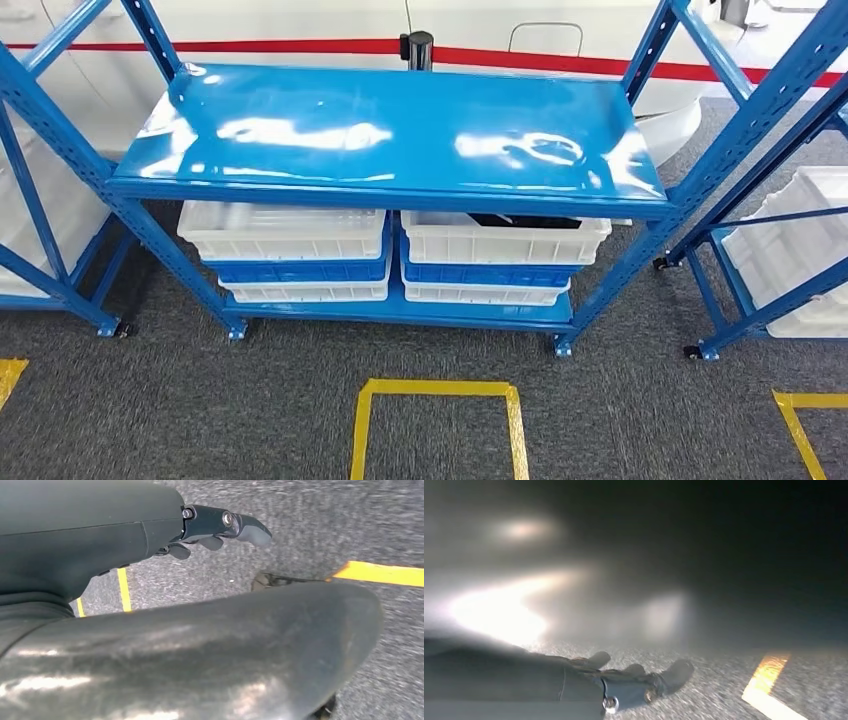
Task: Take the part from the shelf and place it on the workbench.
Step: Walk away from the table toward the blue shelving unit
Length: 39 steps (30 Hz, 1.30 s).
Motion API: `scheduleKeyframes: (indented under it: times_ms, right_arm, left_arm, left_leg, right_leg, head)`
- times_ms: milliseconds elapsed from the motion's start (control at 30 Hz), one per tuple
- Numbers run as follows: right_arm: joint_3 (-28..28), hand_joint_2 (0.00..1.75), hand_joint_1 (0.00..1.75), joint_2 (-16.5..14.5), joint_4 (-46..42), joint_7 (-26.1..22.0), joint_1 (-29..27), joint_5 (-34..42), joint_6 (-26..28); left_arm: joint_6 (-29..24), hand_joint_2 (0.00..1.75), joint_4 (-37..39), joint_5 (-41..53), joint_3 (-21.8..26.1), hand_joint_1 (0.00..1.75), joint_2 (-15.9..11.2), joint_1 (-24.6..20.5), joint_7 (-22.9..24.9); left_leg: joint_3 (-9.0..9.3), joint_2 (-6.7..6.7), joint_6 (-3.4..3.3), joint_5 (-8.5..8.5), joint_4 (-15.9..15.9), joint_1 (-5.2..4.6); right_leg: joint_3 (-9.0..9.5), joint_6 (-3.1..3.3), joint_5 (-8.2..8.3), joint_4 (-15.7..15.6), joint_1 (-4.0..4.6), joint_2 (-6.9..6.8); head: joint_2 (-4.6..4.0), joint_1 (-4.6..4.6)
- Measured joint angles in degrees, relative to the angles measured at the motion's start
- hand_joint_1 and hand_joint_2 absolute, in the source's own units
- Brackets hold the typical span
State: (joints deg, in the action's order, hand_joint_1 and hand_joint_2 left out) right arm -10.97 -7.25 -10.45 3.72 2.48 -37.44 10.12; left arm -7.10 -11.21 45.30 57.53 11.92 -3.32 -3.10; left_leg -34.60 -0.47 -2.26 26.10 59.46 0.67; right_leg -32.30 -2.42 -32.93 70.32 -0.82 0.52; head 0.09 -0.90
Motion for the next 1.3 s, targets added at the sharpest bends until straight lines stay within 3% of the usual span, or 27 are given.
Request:
scheduleKeyframes:
  times_ms: [67, 100, 133, 167, 200, 233, 267, 300, 400, 467, 533, 600, 633, 667, 767, 800, 967, 1067, 1100, 1167, 1200, 1233, 1300]
  right_arm:
    - [0.0, 0.0, 0.0, 0.0, 0.0, 0.0, 0.0, 0.0, 0.0]
    - [0.0, 0.0, 0.0, 0.0, 0.0, 0.0, -0.2, 0.0, 0.0]
    - [0.0, 0.0, 0.0, 0.0, 0.0, 0.0, -0.3, 0.0, 0.0]
    - [0.0, 0.0, 0.0, 0.0, 0.0, 0.0, -0.5, 0.0, 0.0]
    - [0.0, 0.0, 0.0, 0.1, 0.0, 0.0, -0.7, 0.0, 0.0]
    - [0.0, 0.0, 0.0, 0.1, 0.0, 0.0, -0.7, 0.0, 0.0]
    - [-0.1, 0.0, 0.0, 0.1, 0.1, 0.0, -0.6, 0.0, 0.0]
    - [-0.1, 0.0, 0.0, 0.1, 0.1, 0.0, -0.6, 0.0, 0.0]
    - [-0.1, 0.0, 0.0, 0.1, 0.0, 0.0, -0.5, 0.0, 0.0]
    - [-0.1, 0.0, 0.0, 0.1, 0.0, 0.0, -0.5, 0.0, 0.0]
    - [-0.1, 0.0, 0.0, 0.1, 0.0, 0.0, -0.4, 0.0, 0.0]
    - [-0.1, 0.0, 0.0, 0.1, 0.0, 0.0, -0.5, 0.0, 0.0]
    - [-0.1, 0.0, 0.0, 0.1, 0.0, 0.1, -0.5, 0.0, 0.0]
    - [-0.1, 0.0, 0.0, 0.1, 0.0, 0.1, -0.6, 0.0, 0.0]
    - [-0.2, 0.0, 0.0, 0.0, 0.2, 0.3, -0.9, -0.1, 0.0]
    - [-0.2, 0.0, 0.0, 0.0, 0.3, 0.3, -1.0, -0.1, 0.0]
    - [-0.2, 0.0, 0.0, 0.0, 0.4, 0.4, -0.8, -0.1, 0.0]
    - [-0.2, 0.0, 0.0, 0.0, 0.3, 0.7, -0.5, -0.5, 0.0]
    - [-0.2, 0.0, 0.0, 0.0, 0.3, 0.8, -0.3, -0.7, 0.0]
    - [-0.2, 0.0, 0.0, 0.0, 0.3, 1.0, -0.1, -1.0, 0.1]
    - [-0.2, 0.0, 0.0, 0.0, 0.3, 1.0, 0.0, -1.1, 0.3]
    - [-0.2, 0.0, 0.0, 0.0, 0.3, 1.0, 0.0, -1.2, 0.5]
    - [-0.3, 0.0, 0.0, 0.1, 0.3, 1.0, -0.1, -1.3, 0.9]
  left_arm:
    - [0.0, 0.0, 0.0, 0.1, 0.0, 0.0, 0.0, 0.0, 0.0]
    - [0.0, 0.0, 0.0, 0.1, 0.0, 0.0, 0.0, 0.0, 0.0]
    - [0.0, 0.0, 0.0, 0.2, 0.0, 0.0, 0.0, 0.0, 0.0]
    - [0.0, 0.0, 0.0, 0.2, 0.0, 0.0, 0.0, 0.1, 0.0]
    - [0.0, 0.0, 0.0, 0.2, 0.0, 0.0, 0.0, 0.1, 0.1]
    - [0.0, 0.0, 0.0, 0.2, 0.0, 0.0, 0.0, 0.1, 0.1]
    - [0.0, 0.0, 0.0, 0.2, 0.0, 0.0, 0.0, 0.1, 0.1]
    - [0.0, 0.0, 0.0, 0.2, 0.0, 0.0, 0.0, 0.1, 0.1]
    - [0.0, 0.0, 0.0, 0.3, 0.0, 0.0, 0.0, -0.1, 0.2]
    - [0.0, 0.0, 0.0, 0.3, 0.0, 0.0, 0.1, -0.2, 0.3]
    - [0.0, 0.0, 0.0, 0.4, 0.0, 0.0, 0.1, -0.2, 0.3]
    - [0.0, 0.0, 0.0, 0.4, 0.0, 0.0, 0.1, -0.1, 0.3]
    - [-0.1, 0.0, 0.0, 0.4, 0.0, 0.0, 0.1, 0.0, 0.4]
    - [-0.3, 0.0, 0.0, 0.5, 0.0, 0.0, 0.1, 0.1, 0.7]
    - [-1.4, 0.0, 0.0, 0.9, 0.0, 0.0, 0.0, 0.6, 2.1]
    - [-1.6, 0.0, 0.1, 0.9, 0.0, 0.0, 0.0, 0.7, 2.4]
    - [-1.9, 0.0, 0.1, 1.0, 0.0, 0.0, 0.0, 0.7, 2.8]
    - [-3.7, 0.0, 0.1, 1.6, 0.0, 0.0, 0.0, 0.3, 5.0]
    - [-4.9, 0.44, 0.1, 2.0, 0.0, 0.0, 0.1, 0.1, 6.1]
    - [-6.7, 1.31, 0.1, 2.5, -0.1, 0.0, 0.2, -0.2, 7.7]
    - [-7.2, 1.31, 0.0, 2.6, -0.1, 0.0, 0.3, -0.4, 8.1]
    - [-7.2, 0.87, 0.0, 2.5, -0.1, 0.0, 0.3, -0.4, 8.2]
    - [-7.3, 0.0, 0.0, 2.4, 0.0, 0.0, 0.4, -0.4, 8.2]
  left_leg:
    - [1.72, -0.25, -0.13, 1.36, -0.4, 0.0]
    - [2.77, -0.45, -0.1, 2.14, -0.5, 0.0]
    - [3.89, -0.63, -0.02, 2.97, -0.5, 0.01]
    - [5.02, -0.77, 0.11, 3.85, -0.5, 0.02]
    - [6.02, -0.86, 0.29, 4.77, -0.5, -0.02]
    - [6.93, -0.9, 0.53, 5.73, -0.5, -0.1]
    - [7.68, -0.89, 0.88, 6.66, -0.8, -0.18]
    - [8.56, -0.83, 1.26, 7.2, -0.8, -0.27]
    - [9.84, -0.47, 2.22, 7.05, 1.2, -0.32]
    - [6.57, -0.17, 2.66, 7.16, 7.1, -0.22]
    - [1.34, 0.01, 3.1, 10.11, 13.4, -0.13]
    - [-2.41, 0.04, 3.33, 14.02, 14.9, -0.06]
    - [-3.33, 0.07, 3.31, 14.43, 13.7, -0.03]
    - [-3.83, 0.12, 3.2, 12.86, 11.4, -0.02]
    - [-4.5, 0.33, 2.44, 0.64, 4.2, -0.15]
    - [-4.69, 0.36, 2.27, -1.88, 3.4, -0.21]
    - [-4.92, 0.35, 2.15, -2.07, 3.4, -0.36]
    - [-4.29, 0.27, 1.7, -1.54, 3.5, -0.62]
    - [-3.51, 0.15, 1.32, -1.46, 2.8, -0.51]
    - [-2.06, -0.06, 0.55, -0.91, 1.2, -0.22]
    - [-1.15, -0.21, 0.24, -0.53, 0.5, -0.04]
    - [-0.66, -0.35, 0.19, -0.14, 0.5, -0.03]
    - [0.34, -0.63, 0.42, 0.56, 0.5, -0.03]
  right_leg:
    - [-4.97, 0.56, -3.58, 4.0, 0.0, -0.01]
    - [-6.26, 0.7, -4.96, 3.6, -0.02, -0.02]
    - [-6.86, 0.47, -5.09, 1.7, -0.06, -0.04]
    - [-7.02, -0.04, -3.52, -1.3, -0.08, -0.1]
    - [-6.94, -0.76, -0.22, -4.7, -0.06, -0.24]
    - [-6.66, -1.11, 2.97, -7.4, -0.02, -0.56]
    - [-6.09, -1.06, 5.59, -9.1, 0.16, -0.83]
    - [-5.58, -0.58, 7.12, -10.1, 0.31, -0.97]
    - [-2.84, 1.82, 7.36, -11.0, 0.14, -0.66]
    - [-0.87, 2.81, 6.82, -11.2, -0.13, -0.64]
    - [0.54, 3.19, 5.51, -11.2, -0.08, -0.52]
    - [2.3, 3.14, 4.07, -11.2, -0.07, -0.25]
    - [3.35, 3.03, 3.33, -11.2, -0.07, -0.09]
    - [4.49, 2.88, 2.53, -11.1, -0.08, 0.02]
    - [6.5, 2.36, 0.48, -11.1, 0.03, 0.23]
    - [6.65, 2.27, 0.2, -11.0, 0.08, 0.26]
    - [7.3, 2.07, -0.07, -10.7, 0.25, 0.38]
    - [6.98, 1.21, -0.84, -11.3, 0.42, 0.51]
    - [5.45, 0.92, -2.06, -9.0, 0.35, 0.35]
    - [-0.28, 0.36, -4.66, -0.5, 0.19, 0.09]
    - [-3.5, -0.08, -5.23, 3.5, 0.12, 0.01]
    - [-4.94, -0.66, -3.94, 3.8, 0.08, 0.0]
    - [-3.84, -1.83, 1.33, -3.0, 0.02, -0.09]
  head:
    - [0.0, 0.07]
    - [0.0, 0.12]
    - [0.0, 0.13]
    - [0.0, 0.15]
    - [0.0, 0.18]
    - [0.0, 0.18]
    - [0.0, 0.16]
    - [0.0, 0.11]
    - [-0.01, 0.03]
    - [-0.01, -0.3]
    - [0.0, -0.61]
    - [0.0, -0.67]
    - [0.0, -0.69]
    - [0.0, -0.67]
    - [0.0, -0.77]
    - [0.0, -0.81]
    - [0.0, -0.71]
    - [0.0, -0.75]
    - [0.0, -0.67]
    - [0.0, -0.46]
    - [0.0, -0.32]
    - [0.0, -0.29]
    - [0.0, -0.21]
